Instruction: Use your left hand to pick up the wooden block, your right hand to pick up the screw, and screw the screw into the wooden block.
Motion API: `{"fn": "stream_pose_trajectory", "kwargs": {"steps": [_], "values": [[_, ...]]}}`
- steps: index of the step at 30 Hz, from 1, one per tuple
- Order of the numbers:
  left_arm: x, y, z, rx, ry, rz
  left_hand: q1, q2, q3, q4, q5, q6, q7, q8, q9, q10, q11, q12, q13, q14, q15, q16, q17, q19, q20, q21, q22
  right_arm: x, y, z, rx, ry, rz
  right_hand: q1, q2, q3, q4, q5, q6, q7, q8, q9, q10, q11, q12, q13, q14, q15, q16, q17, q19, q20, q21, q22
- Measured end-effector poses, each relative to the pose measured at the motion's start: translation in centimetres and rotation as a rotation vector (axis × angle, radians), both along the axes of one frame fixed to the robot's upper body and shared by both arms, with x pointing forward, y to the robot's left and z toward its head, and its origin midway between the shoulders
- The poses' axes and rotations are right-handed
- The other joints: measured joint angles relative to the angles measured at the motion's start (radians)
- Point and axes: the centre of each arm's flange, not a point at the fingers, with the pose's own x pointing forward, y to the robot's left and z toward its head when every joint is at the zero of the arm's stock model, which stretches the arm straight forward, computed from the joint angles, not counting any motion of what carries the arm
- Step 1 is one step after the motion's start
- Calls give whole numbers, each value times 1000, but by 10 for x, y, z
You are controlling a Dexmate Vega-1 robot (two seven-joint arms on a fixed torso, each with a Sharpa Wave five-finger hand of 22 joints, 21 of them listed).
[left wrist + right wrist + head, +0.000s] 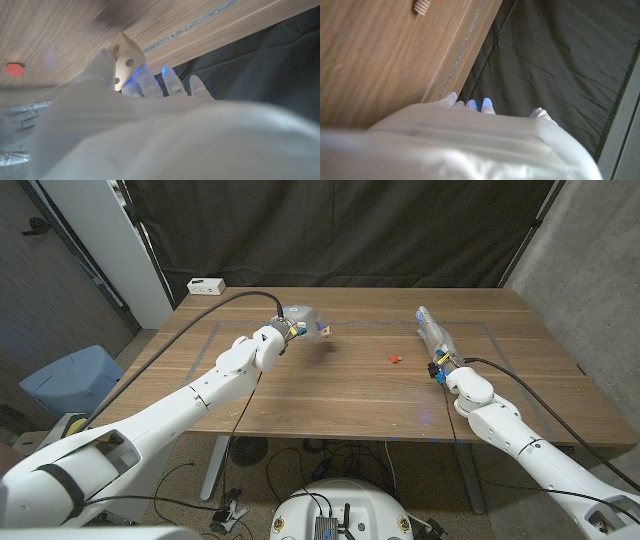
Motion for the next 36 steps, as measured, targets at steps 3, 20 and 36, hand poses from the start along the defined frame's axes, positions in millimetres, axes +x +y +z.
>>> {"fn": "stream_pose_trajectory", "kwargs": {"steps": [3,20,36], "values": [[1,0,2,-52,10,-22,0,0,0,0,0,1,-1,0,0,4,2,0,0,0,0,0,0,0,0,0,0,-4,-3,7,-37,-8,-3,5,-5,2,-2,0,0,-7,4,0,-4,-4,0,0,0,0,0,0,0,0,0,0],[5,3,5,-234,16,-130,-6,6,-12,4,0,11,0,-4,0,4,2,-13,1,0,0,0,0,-12,5,-4,0,-15,-9,27,-210,-14,-24,128,11,63,-95,-23,42,-27,19,0,6,-13,0,-2,0,-8,0,-5,13,5,0,-2],[15,12,-1,-392,47,-229,-3,11,-20,3,0,22,-3,-9,0,9,-3,-35,10,5,-5,0,0,-18,0,-4,0,-27,-15,42,-364,-13,-60,183,-9,81,-148,-23,49,-34,19,2,6,-12,0,1,0,-8,0,-5,13,5,0,1]]}}
